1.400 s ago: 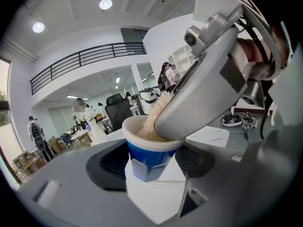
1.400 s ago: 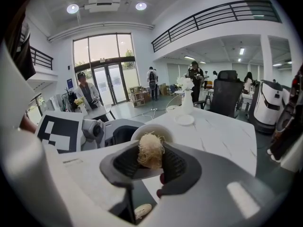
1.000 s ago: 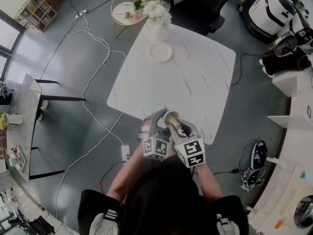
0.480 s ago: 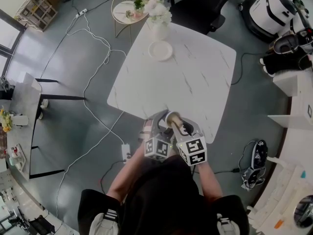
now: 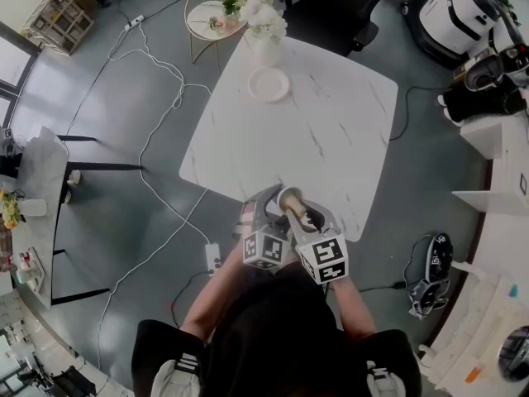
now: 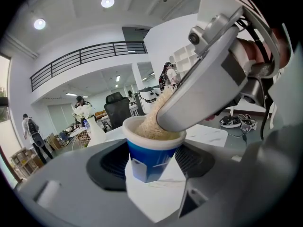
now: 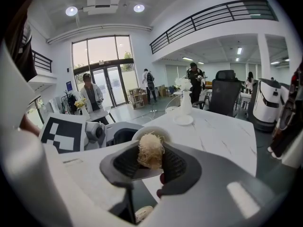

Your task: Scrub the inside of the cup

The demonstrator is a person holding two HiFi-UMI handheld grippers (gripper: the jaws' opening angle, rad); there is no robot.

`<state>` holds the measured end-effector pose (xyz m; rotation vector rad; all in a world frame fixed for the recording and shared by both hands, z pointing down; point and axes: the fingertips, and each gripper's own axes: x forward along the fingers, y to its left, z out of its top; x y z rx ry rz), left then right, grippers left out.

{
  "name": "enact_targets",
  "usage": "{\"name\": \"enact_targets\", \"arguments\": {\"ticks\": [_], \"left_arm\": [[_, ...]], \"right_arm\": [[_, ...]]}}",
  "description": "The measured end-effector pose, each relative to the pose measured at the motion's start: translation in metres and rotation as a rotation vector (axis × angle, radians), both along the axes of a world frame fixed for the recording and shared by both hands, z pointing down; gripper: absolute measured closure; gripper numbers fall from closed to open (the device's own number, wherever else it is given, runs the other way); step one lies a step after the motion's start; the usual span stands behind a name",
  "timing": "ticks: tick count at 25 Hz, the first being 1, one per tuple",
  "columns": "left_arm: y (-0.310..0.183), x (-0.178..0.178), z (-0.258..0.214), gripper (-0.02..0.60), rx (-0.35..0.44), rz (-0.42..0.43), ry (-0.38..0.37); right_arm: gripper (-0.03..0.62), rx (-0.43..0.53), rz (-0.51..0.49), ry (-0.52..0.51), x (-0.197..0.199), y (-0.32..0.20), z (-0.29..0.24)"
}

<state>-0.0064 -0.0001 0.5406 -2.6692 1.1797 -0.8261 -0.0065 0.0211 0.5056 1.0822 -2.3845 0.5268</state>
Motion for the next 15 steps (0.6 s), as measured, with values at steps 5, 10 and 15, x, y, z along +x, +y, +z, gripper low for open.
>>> {"name": "enact_targets", "arguments": {"ticks": [5,10,15], "left_arm": [[-0.006,0.000,0.004,0.268,-0.001,-0.016,0.026],[-0.016,-0.002,-0.001,0.268,-0.024,-0.040,0.075],[-0.028,-0.004,-0.006,0.268,-0.039,-0.062,0.122]], "right_arm": [[0.480,0.083,0.033,-0.042,0.009,-0.007,-0.019],[0.480,0.170,0.070,-0.077,0.020,-0.017,-0.042],[0.480,0.227,0.134,-0.087,0.039,-0.028,-0.049]]}}
